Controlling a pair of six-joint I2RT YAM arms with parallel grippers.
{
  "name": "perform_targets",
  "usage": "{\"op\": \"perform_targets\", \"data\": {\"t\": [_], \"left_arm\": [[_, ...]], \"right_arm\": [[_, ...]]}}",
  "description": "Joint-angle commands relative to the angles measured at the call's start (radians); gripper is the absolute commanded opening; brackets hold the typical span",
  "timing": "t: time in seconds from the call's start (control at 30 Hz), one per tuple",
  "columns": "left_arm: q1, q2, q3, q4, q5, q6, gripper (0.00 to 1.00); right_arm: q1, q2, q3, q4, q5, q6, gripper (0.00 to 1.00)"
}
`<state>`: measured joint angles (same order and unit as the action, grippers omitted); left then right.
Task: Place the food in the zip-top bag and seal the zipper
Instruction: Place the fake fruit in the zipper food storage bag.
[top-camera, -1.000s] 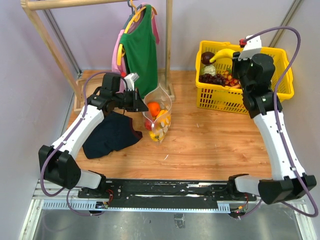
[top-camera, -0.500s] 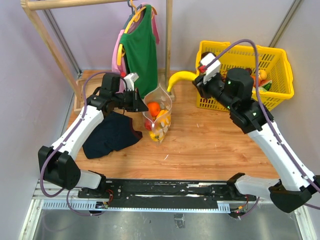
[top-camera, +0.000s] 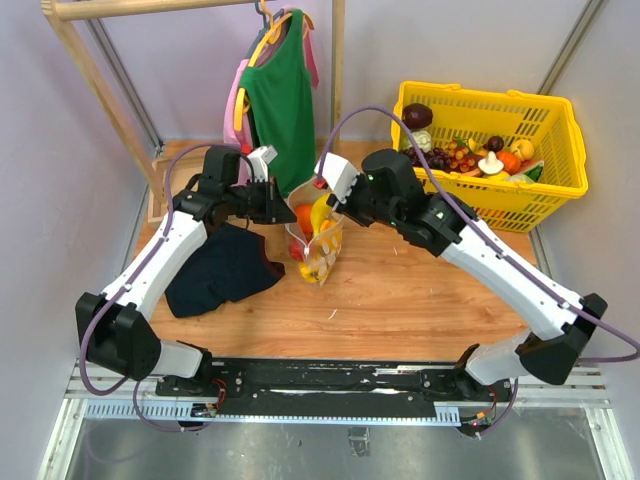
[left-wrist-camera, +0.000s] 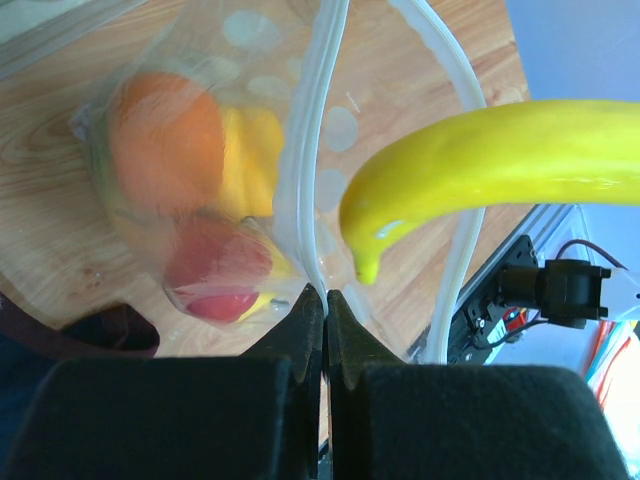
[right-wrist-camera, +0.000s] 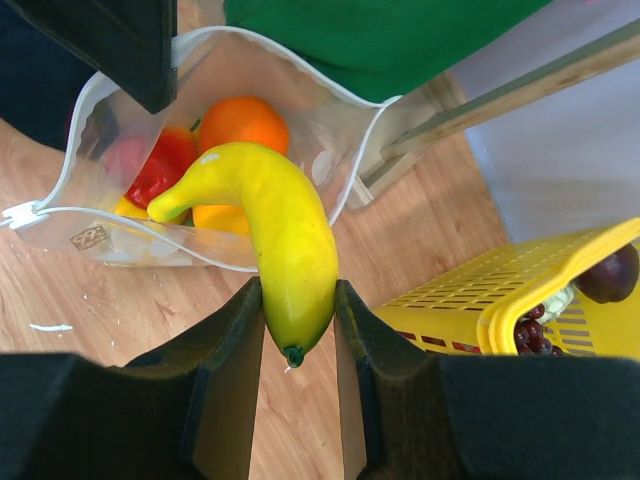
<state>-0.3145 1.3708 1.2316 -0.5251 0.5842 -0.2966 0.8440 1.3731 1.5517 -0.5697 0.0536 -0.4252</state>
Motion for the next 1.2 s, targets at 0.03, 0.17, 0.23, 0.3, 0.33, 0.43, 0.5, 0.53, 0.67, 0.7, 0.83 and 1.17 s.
{"op": "perform_targets", "data": {"t": [0.03, 0.17, 0.23, 0.3, 0.33, 0.43, 0.5, 0.53, 0.67, 0.7, 0.83, 1.17], "left_arm": [[0.007, -0.035, -0.012, 0.031, 0.033, -0.001, 0.0], [0.008, -0.038, -0.013, 0.035, 0.039, -0.001, 0.0], [0.008, -0.039, -0.013, 0.036, 0.04, -0.001, 0.0], [0.007, -0.036, -0.013, 0.036, 0.042, 0.0, 0.0], [0.007, -0.036, -0.013, 0.037, 0.043, -0.001, 0.0], [0.007, -0.036, -0.015, 0.039, 0.047, -0.003, 0.0], [0.007, -0.036, -0.015, 0.041, 0.05, -0.004, 0.0], [0.007, -0.035, -0.016, 0.041, 0.052, -0.005, 0.0], [0.006, -0.036, -0.017, 0.044, 0.058, -0.006, 0.0], [0.007, -0.036, -0.017, 0.045, 0.057, -0.006, 0.0], [0.008, -0.035, -0.018, 0.046, 0.061, -0.007, 0.0], [0.008, -0.035, -0.019, 0.049, 0.066, -0.011, 0.0]], "right_arm": [[0.024, 0.068, 0.094, -0.094, 0.018, -0.054, 0.01], [0.023, 0.147, 0.155, -0.163, -0.013, -0.065, 0.01], [0.023, 0.189, 0.194, -0.221, -0.034, -0.066, 0.01], [0.023, 0.227, 0.228, -0.269, -0.048, -0.069, 0.01], [0.024, 0.247, 0.244, -0.291, -0.051, -0.071, 0.01], [0.023, 0.302, 0.29, -0.349, -0.074, -0.078, 0.01], [0.022, 0.332, 0.318, -0.368, -0.102, -0.085, 0.02], [0.022, 0.343, 0.324, -0.37, -0.118, -0.088, 0.03], [0.005, 0.398, 0.355, -0.378, -0.172, -0.092, 0.11], [0.001, 0.414, 0.368, -0.382, -0.173, -0.09, 0.14], [-0.009, 0.468, 0.414, -0.37, -0.107, -0.071, 0.37], [-0.007, 0.413, 0.387, -0.202, 0.029, 0.026, 0.68]]}}
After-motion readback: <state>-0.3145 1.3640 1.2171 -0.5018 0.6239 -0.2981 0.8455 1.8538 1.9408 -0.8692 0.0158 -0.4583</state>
